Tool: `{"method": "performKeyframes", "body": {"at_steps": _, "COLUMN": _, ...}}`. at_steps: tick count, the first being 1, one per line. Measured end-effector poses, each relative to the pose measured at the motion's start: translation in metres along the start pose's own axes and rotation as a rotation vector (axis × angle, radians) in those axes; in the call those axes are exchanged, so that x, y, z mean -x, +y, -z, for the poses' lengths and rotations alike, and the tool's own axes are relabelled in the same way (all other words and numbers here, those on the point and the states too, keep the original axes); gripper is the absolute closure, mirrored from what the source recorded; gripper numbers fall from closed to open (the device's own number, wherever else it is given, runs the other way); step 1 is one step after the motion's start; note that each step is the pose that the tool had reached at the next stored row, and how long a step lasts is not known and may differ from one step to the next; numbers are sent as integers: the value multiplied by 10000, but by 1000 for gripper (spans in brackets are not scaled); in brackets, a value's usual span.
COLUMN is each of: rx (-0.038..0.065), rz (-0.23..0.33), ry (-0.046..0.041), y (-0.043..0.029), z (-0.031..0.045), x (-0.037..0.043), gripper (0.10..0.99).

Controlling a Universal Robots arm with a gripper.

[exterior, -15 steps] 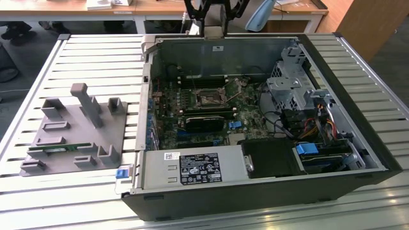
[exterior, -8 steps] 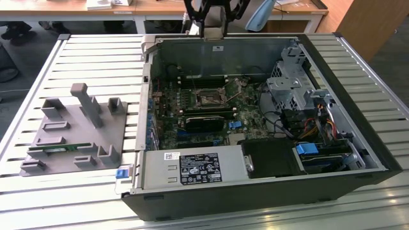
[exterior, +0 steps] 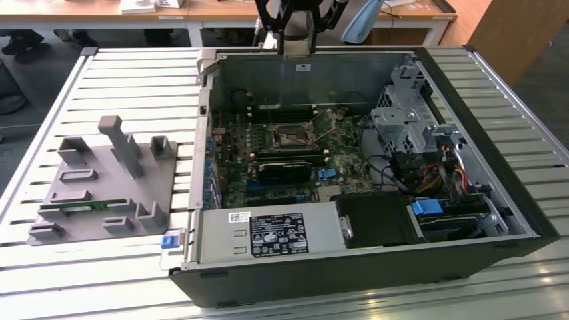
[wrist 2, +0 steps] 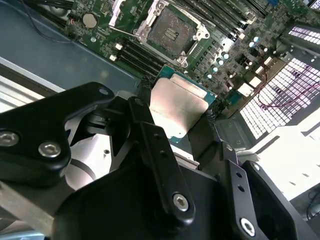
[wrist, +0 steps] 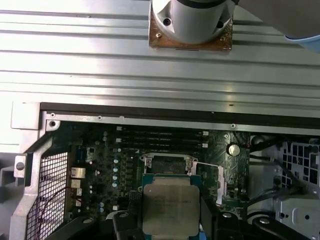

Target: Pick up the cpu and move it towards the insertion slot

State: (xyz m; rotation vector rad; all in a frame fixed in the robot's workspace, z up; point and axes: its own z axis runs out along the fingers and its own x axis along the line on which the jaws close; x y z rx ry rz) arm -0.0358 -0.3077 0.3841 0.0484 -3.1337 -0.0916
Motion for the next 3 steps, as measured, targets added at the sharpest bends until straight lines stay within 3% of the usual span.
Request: {"method": "performKeyframes", "body": {"at_steps": 3, "rx": 1, "rz": 0, "ry": -1, "y": 0, "z": -1, "x": 0, "gripper": 541}}
